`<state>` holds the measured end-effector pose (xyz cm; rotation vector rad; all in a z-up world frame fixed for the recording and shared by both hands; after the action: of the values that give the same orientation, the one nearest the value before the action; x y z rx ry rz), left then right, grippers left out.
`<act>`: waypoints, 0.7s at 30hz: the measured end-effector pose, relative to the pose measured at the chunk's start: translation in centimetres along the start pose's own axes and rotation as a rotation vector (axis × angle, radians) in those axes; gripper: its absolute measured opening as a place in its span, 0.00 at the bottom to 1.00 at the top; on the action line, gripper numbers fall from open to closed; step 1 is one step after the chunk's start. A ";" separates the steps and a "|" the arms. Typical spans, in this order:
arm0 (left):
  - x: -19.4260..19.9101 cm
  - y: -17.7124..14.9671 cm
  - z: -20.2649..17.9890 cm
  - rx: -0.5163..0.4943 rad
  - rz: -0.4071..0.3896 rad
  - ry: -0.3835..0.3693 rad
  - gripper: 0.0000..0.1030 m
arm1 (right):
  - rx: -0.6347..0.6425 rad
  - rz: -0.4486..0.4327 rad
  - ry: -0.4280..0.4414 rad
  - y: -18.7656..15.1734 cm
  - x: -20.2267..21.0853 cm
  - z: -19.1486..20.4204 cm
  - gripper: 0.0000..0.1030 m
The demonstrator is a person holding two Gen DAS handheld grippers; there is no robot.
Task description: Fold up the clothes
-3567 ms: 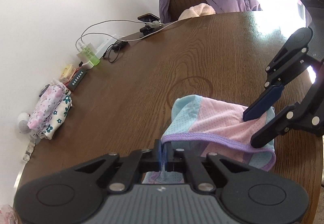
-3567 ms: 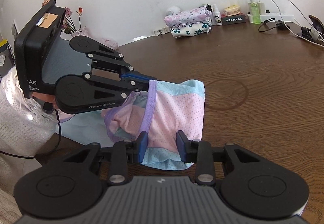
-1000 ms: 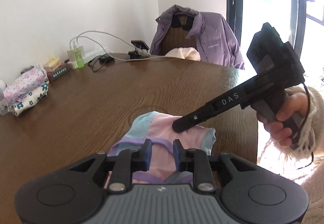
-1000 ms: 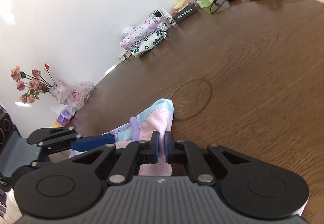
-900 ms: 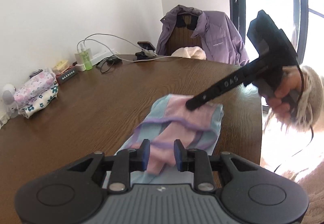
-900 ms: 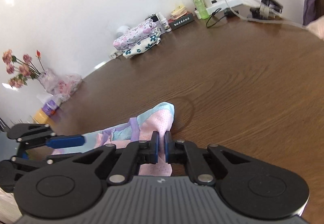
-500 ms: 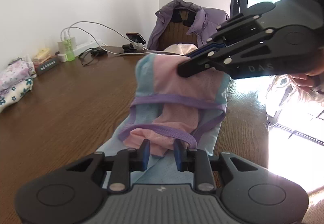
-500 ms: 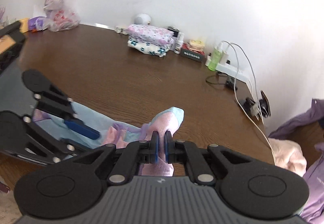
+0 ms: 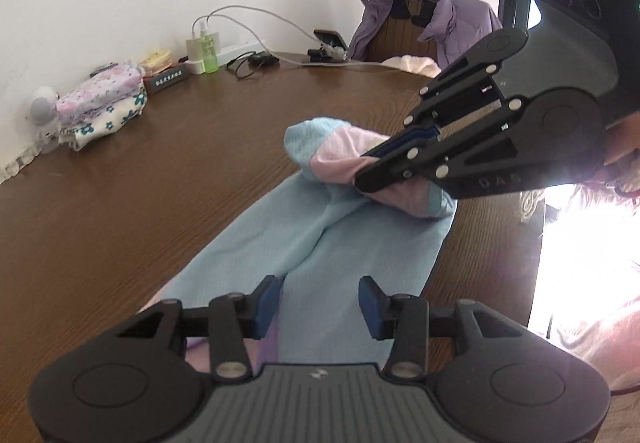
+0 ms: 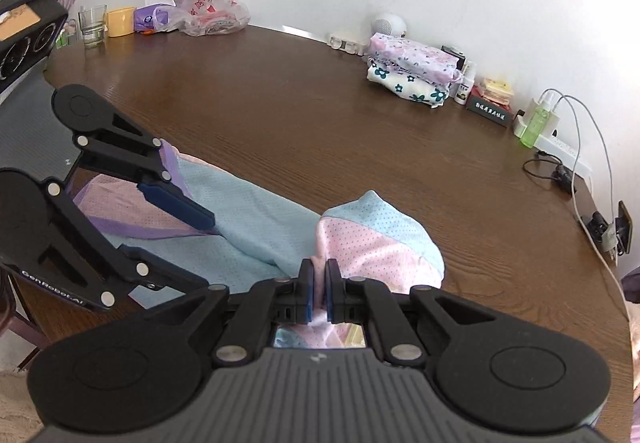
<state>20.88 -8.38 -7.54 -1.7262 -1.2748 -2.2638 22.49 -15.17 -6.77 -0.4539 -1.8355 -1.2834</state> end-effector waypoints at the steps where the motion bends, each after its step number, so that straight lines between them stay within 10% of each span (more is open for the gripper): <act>1: -0.1 -0.3 0.1 0.008 -0.002 -0.005 0.39 | -0.013 0.001 0.011 -0.1 -0.4 0.2 0.05; 21: 0.1 -0.5 0.2 0.040 -0.011 0.004 0.43 | -0.239 -0.064 0.142 -1.0 -2.0 0.0 0.13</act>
<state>20.72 -7.90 -7.75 -1.7051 -1.3234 -2.2302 22.93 -15.26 -8.95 -0.4222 -1.5982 -1.5477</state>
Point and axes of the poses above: each gripper's, at about its wrist camera, not at the fingertips, and x roughly against the way its jaws point, z to its left, y to its top, the point moved 10 cm from there along -x, roughly the way its jaws point, and after that the axes turned 9 degrees about z, right-handed, at the moved point
